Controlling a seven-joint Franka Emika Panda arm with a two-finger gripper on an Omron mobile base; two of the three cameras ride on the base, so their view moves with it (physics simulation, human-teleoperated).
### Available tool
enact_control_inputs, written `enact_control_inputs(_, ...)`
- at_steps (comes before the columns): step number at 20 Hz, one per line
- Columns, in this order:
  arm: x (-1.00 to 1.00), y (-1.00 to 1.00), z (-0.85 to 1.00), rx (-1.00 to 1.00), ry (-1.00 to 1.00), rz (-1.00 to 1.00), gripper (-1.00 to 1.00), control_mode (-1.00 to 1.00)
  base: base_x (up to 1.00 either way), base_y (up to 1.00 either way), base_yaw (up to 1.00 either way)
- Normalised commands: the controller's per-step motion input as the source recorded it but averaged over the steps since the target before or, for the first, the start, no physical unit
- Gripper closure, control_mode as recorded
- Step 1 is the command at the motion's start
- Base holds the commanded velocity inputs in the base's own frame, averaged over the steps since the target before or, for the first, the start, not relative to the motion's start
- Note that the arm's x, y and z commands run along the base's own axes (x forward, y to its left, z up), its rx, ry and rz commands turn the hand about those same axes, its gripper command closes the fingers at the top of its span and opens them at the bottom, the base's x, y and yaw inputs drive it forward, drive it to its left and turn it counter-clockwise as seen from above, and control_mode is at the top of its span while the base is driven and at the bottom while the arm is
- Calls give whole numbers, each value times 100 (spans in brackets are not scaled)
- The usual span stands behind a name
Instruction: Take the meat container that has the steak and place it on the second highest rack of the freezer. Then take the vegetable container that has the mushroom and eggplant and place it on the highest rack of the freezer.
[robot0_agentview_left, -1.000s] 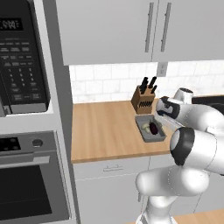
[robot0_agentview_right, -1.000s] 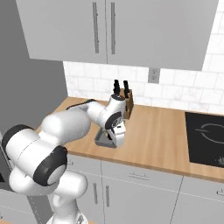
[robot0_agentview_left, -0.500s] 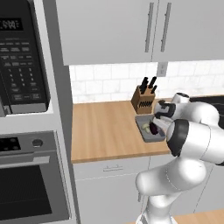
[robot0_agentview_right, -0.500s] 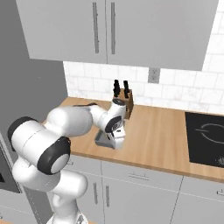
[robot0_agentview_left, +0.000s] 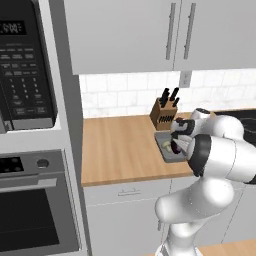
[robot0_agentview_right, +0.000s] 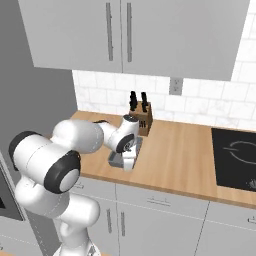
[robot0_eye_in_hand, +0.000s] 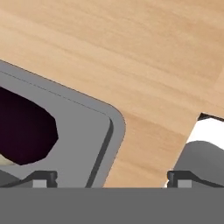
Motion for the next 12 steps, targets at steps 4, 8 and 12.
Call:
enact_control_inputs(4,26,0,-24,0,0,-3,-100,-100,0,0,0)
enact_control_inputs(8,31,0,-41,3,2,0,-100,-100,0,0,0)
enact_control_inputs(12,23,-1,-33,7,5,0,-100,-100,0,0,0)
